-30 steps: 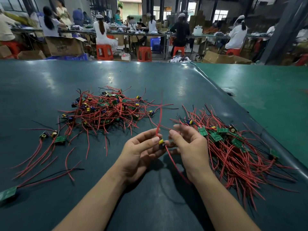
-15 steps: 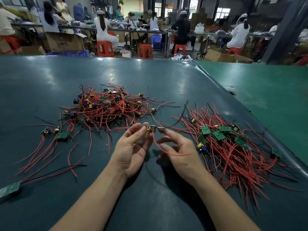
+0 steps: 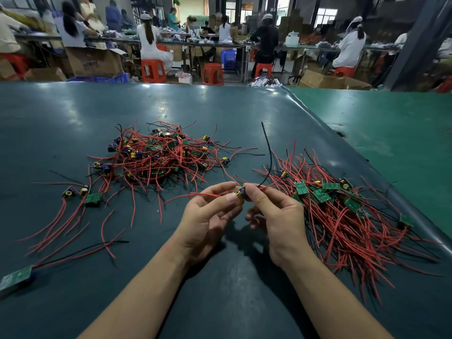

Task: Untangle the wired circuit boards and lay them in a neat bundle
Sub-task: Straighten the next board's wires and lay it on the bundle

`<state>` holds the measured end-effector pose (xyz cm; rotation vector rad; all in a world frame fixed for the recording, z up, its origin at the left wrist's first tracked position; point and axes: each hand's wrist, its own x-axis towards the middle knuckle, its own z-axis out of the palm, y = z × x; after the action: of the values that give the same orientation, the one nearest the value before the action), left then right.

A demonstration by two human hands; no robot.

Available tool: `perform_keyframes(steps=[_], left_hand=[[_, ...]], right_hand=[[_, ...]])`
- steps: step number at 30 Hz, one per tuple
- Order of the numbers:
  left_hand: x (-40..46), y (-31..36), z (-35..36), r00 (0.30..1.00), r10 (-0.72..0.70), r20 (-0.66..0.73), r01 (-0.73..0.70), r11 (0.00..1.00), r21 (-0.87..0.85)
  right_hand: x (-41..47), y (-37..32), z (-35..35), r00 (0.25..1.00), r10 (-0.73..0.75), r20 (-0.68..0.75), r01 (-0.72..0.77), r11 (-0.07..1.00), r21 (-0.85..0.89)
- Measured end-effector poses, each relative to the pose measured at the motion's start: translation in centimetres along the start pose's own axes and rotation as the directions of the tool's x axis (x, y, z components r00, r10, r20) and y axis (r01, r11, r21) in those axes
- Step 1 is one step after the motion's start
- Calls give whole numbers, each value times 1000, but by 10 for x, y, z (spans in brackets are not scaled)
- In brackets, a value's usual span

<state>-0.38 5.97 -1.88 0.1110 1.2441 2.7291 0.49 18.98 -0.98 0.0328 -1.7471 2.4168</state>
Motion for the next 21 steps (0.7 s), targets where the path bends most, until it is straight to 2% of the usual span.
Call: perform_keyframes(steps=[4, 7, 13, 18, 21], left_hand=[[0, -4, 1, 1000, 10, -14, -8, 992, 125], [2, -5, 1, 999, -3, -48, 9, 991, 131], [0, -4, 1, 998, -54, 37, 46, 981, 186], [0, -5, 2, 999, -15, 32, 8, 975, 224], [0, -5, 2, 1000, -17, 14, 14, 975, 221]], right_hand=[[3, 0, -2, 995, 99, -9, -98, 995, 32], [6, 1, -3, 989, 148, 0, -147, 985, 91], [7, 1, -4, 993, 115, 13, -116, 989, 88], [9, 2, -4, 992, 75, -104, -61, 989, 132], [9, 5, -3, 991, -14, -136, 16, 1000, 15]])
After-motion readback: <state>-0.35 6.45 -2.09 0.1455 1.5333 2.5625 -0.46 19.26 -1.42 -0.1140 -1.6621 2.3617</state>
